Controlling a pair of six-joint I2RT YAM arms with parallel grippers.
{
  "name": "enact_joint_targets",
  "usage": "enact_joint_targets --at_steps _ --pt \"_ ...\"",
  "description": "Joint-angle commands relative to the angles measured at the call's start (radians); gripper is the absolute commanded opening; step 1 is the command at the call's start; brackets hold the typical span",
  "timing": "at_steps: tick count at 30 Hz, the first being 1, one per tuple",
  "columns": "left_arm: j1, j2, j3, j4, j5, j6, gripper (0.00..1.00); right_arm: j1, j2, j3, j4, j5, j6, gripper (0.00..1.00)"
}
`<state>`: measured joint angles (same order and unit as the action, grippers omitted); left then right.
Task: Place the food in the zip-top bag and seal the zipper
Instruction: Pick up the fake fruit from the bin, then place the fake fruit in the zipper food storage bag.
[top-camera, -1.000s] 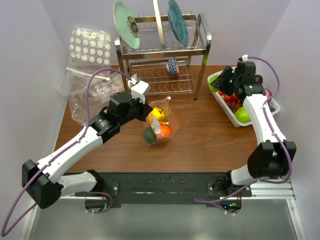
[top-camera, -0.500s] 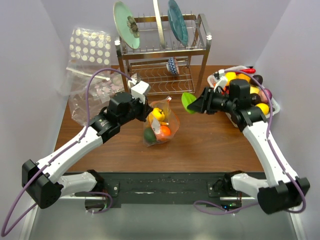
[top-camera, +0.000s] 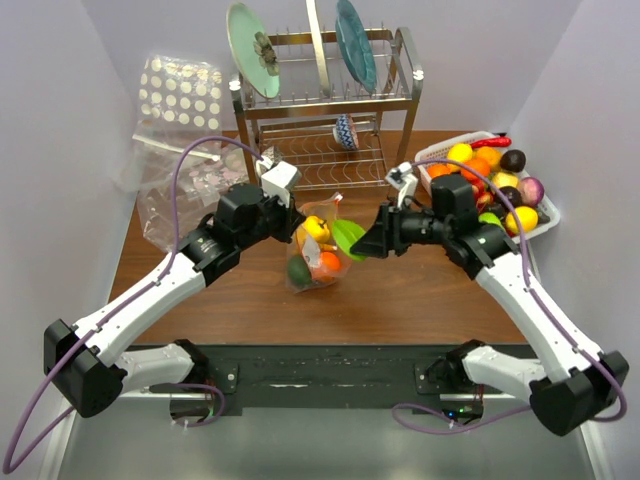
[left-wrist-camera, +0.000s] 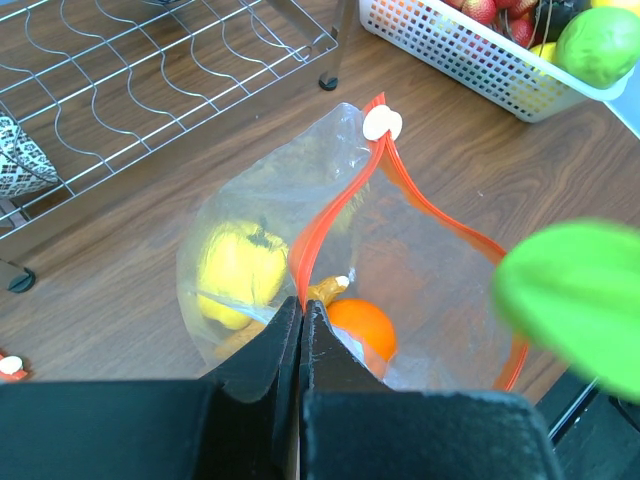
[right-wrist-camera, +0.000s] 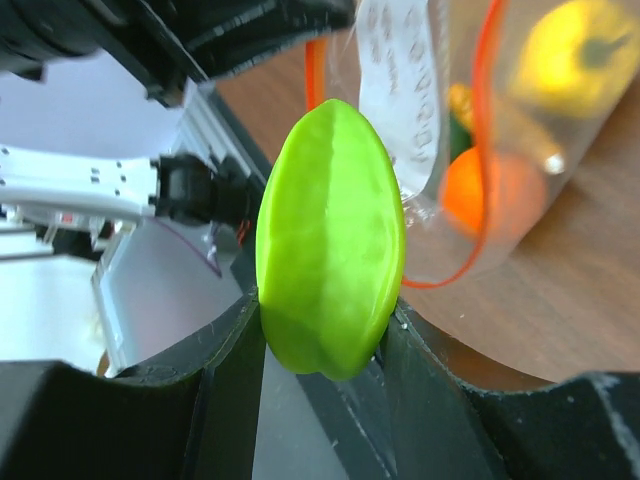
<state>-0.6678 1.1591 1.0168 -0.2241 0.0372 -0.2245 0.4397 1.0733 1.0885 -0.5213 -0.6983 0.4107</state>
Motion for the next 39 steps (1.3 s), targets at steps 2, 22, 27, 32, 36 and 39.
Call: enact_joint_targets --at_steps 2,22,27,32,36,39 --pt "0.007 -0.009 0.006 0.043 0.007 0.01 0.0 0.092 0.089 0.04 0.02 0.069 -0.001 0.34" --pt "0.007 -0.009 0.005 0.045 0.018 0.01 0.0 0.26 0.366 0.194 0.21 0.605 0.218 0.79" --pt "0.007 -0.01 0.006 0.043 0.009 0.011 0.0 0.298 0.347 0.215 0.182 0.646 0.198 0.92" --pt "0.008 -0.012 0.006 0.042 0.009 0.011 0.0 0.297 0.242 0.186 0.139 0.697 0.172 0.82" --pt "0.008 -0.012 0.008 0.042 0.013 0.01 0.0 0.298 0.125 0.171 0.075 0.805 0.145 0.81" --pt "0.01 -0.013 0.008 0.042 0.015 0.008 0.0 0.297 0.087 0.178 0.018 0.946 0.103 0.82"
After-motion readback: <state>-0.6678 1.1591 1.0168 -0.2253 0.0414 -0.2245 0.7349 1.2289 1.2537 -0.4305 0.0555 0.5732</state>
